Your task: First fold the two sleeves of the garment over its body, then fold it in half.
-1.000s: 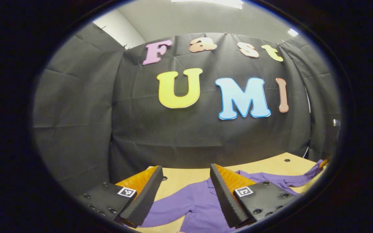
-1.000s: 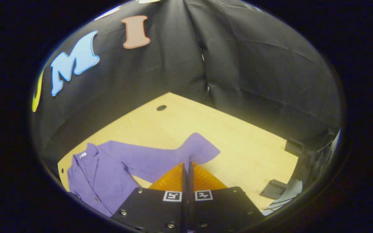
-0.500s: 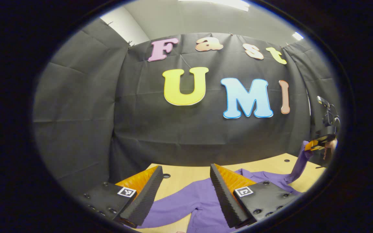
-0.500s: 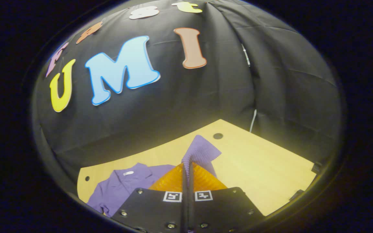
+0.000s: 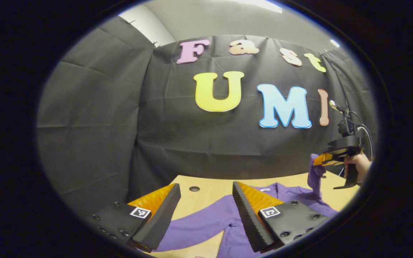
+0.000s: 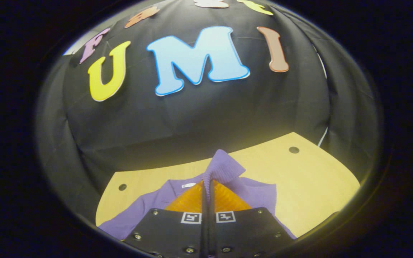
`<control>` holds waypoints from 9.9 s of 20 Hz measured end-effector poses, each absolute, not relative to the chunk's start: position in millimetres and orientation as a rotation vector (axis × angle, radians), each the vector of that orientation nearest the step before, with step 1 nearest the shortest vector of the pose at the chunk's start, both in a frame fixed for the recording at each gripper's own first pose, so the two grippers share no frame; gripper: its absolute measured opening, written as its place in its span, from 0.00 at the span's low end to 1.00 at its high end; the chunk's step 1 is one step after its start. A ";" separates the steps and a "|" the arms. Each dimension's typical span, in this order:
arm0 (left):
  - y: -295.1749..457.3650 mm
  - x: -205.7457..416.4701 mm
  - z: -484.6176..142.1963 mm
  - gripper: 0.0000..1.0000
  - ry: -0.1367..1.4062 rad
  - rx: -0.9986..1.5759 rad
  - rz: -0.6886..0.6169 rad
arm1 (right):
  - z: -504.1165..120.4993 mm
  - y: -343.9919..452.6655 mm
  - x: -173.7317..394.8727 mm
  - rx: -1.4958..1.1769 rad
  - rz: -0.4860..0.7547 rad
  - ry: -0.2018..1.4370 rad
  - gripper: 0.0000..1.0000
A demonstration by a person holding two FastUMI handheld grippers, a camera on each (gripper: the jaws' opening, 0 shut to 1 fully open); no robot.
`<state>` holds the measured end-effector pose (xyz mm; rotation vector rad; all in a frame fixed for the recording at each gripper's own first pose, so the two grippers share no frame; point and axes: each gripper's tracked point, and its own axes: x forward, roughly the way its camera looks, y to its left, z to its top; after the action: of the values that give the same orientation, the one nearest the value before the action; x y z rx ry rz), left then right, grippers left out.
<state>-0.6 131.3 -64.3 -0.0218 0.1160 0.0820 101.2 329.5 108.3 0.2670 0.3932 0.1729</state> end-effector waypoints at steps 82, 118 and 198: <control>341.3 -94.7 -325.7 0.57 0.604 -0.214 0.740 | 109.4 367.2 -54.3 0.043 0.423 0.331 0.94; -54.8 142.2 -197.5 0.06 0.429 -0.226 -0.027 | 49.3 169.8 -46.4 0.168 0.140 0.406 0.95; 52.3 -204.7 -321.7 0.94 0.730 -0.028 -0.183 | -156.3 111.1 -189.6 0.229 0.119 0.784 0.95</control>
<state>-204.7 52.3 -321.7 -0.0275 0.7298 -0.1832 -189.6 111.1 -156.3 0.2295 0.7844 0.1193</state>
